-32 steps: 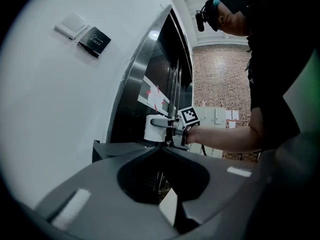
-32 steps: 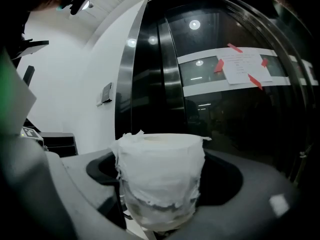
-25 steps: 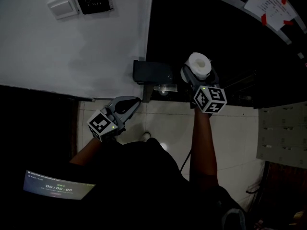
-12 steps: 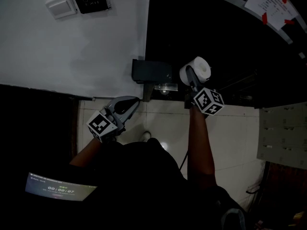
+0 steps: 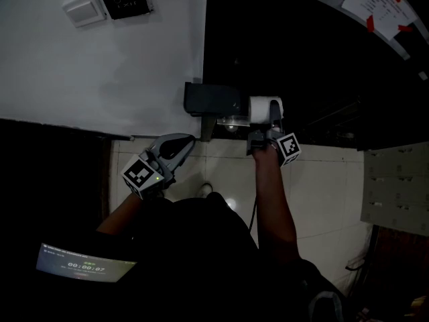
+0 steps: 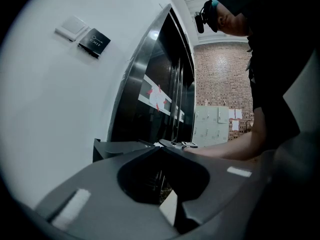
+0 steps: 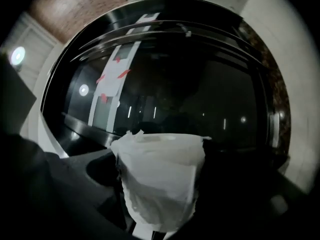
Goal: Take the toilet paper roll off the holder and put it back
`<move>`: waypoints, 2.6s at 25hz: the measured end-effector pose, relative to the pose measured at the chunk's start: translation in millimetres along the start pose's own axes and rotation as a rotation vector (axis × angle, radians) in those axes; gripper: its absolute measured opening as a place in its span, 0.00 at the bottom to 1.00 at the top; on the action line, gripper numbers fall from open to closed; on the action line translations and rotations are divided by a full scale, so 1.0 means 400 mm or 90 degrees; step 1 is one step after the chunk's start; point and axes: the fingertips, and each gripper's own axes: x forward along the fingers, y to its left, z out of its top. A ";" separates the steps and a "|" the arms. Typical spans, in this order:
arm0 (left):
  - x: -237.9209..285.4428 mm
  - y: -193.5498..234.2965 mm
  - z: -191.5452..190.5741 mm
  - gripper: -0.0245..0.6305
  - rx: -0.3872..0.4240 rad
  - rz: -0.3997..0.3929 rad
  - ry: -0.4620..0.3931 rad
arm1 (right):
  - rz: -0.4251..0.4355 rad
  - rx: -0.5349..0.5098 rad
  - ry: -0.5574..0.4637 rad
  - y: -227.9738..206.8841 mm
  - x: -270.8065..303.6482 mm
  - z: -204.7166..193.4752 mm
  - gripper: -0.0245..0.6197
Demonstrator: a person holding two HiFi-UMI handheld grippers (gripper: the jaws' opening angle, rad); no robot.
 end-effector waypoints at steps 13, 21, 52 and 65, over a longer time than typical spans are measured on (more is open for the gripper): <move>-0.004 0.005 -0.006 0.04 0.015 -0.006 -0.008 | -0.038 0.094 0.022 -0.071 -0.010 -0.112 0.73; -0.008 0.002 -0.004 0.04 0.007 -0.004 0.005 | -0.032 0.110 0.053 -0.068 -0.002 -0.191 0.73; -0.011 0.007 -0.003 0.04 -0.002 0.004 0.007 | -0.011 0.090 0.056 -0.001 -0.029 -0.445 0.73; -0.013 0.025 -0.005 0.04 0.002 -0.008 -0.005 | -0.008 0.086 0.120 -0.011 -0.079 -0.469 0.75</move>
